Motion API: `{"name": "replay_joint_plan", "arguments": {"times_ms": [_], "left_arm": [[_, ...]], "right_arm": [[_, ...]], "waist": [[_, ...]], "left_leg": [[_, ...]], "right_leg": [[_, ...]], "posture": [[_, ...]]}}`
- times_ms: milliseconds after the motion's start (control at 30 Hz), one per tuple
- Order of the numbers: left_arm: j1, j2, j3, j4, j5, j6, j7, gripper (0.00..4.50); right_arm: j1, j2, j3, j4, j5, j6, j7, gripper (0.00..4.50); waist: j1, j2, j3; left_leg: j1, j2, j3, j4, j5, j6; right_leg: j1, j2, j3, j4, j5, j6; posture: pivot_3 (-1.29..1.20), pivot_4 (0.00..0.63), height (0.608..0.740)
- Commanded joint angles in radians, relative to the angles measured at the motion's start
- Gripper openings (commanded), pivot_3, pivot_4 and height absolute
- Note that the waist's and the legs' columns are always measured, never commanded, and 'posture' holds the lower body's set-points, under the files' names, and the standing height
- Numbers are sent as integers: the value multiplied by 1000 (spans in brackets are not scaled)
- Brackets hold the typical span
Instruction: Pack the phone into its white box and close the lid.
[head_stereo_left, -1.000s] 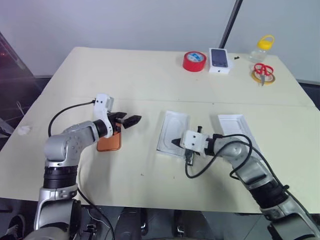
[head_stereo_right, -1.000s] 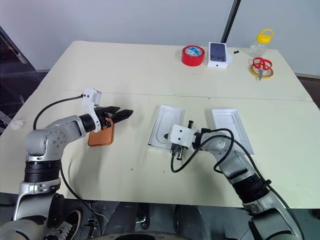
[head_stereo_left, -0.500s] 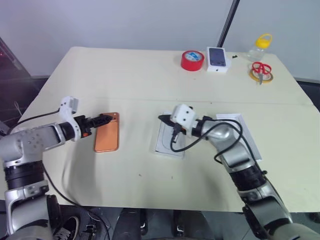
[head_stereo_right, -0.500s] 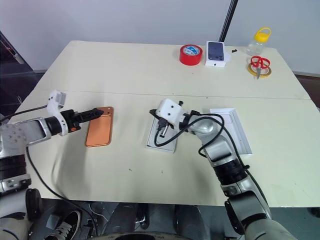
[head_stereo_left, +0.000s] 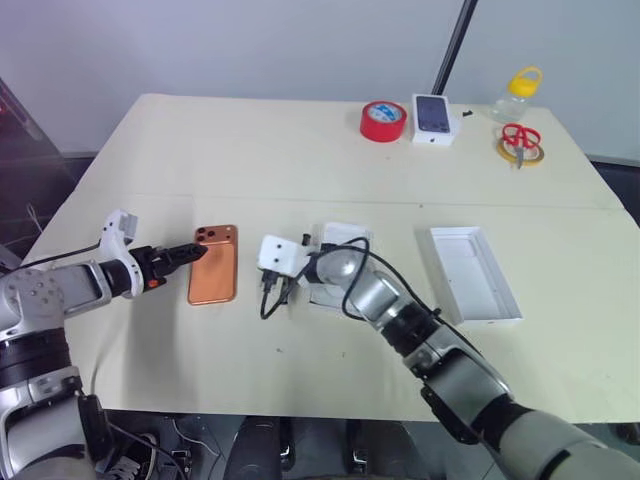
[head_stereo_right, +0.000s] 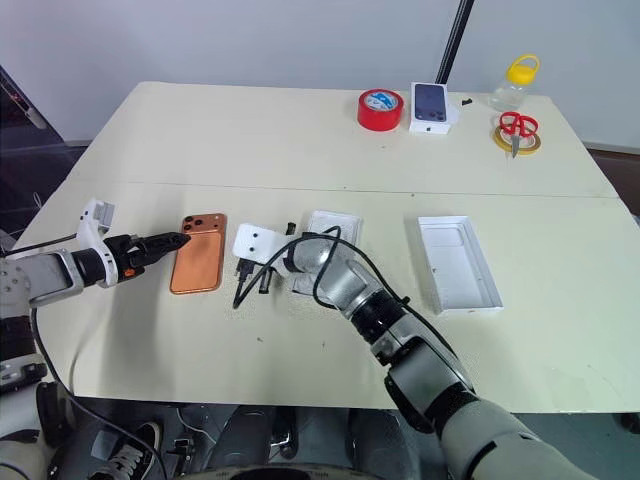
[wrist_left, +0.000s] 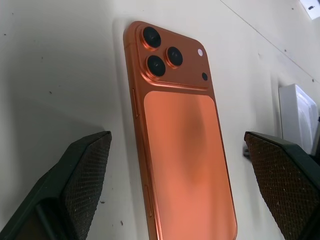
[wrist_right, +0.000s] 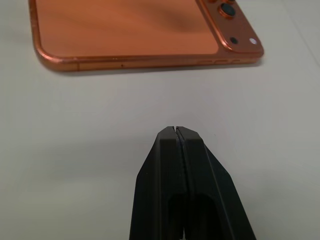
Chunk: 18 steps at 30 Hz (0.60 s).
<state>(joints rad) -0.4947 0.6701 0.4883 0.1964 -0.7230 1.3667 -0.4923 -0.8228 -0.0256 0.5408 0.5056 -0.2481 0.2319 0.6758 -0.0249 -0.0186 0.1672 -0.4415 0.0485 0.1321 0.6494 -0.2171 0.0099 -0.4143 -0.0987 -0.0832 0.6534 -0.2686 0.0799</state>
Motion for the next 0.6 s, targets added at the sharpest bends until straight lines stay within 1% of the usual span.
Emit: {"name": "replay_joint_plan", "arguments": {"times_ms": [33, 100, 300, 467, 600], "left_arm": [[19, -21, -62, 8, 7, 39, -5, 4500], [33, -29, -97, -1, 9, 55, -13, 4500], [39, -66, -157, -4, 24, 45, -24, 4500], [14, -137, -179, 5, 23, 65, -19, 4500], [1, -188, -187, -17, 14, 86, -25, 4500]], "right_arm": [[-30, 30, 24, 57, -39, -32, -27, 30], [-34, 39, 16, 77, -39, -14, -23, 30], [-26, 36, 16, 83, -59, -4, -42, 30], [-18, 36, 8, 76, -60, 5, -35, 30], [-16, 31, 7, 69, -62, 1, -31, 30]], "waist": [[-1, 1, -1], [-1, 1, -2], [3, 9, -7], [11, 11, -9], [13, 13, -11]], "left_leg": [[0, 0, 0, 0, 0, 0], [2, 0, 0, -1, 0, -1], [6, -1, 0, -3, 0, -1], [13, -3, 0, -6, 0, -1], [14, -5, 0, -7, -1, 0]], "right_leg": [[0, 0, 0, 0, 0, 0], [1, 0, 0, 0, 0, 0], [3, -2, 0, -1, 0, 0], [7, -4, 1, -4, 0, -1], [8, -6, 2, -4, 0, -1]], "posture": [[0, 150, 733], [0, 150, 733], [0, 150, 733], [0, 150, 733], [0, 150, 733]]}}
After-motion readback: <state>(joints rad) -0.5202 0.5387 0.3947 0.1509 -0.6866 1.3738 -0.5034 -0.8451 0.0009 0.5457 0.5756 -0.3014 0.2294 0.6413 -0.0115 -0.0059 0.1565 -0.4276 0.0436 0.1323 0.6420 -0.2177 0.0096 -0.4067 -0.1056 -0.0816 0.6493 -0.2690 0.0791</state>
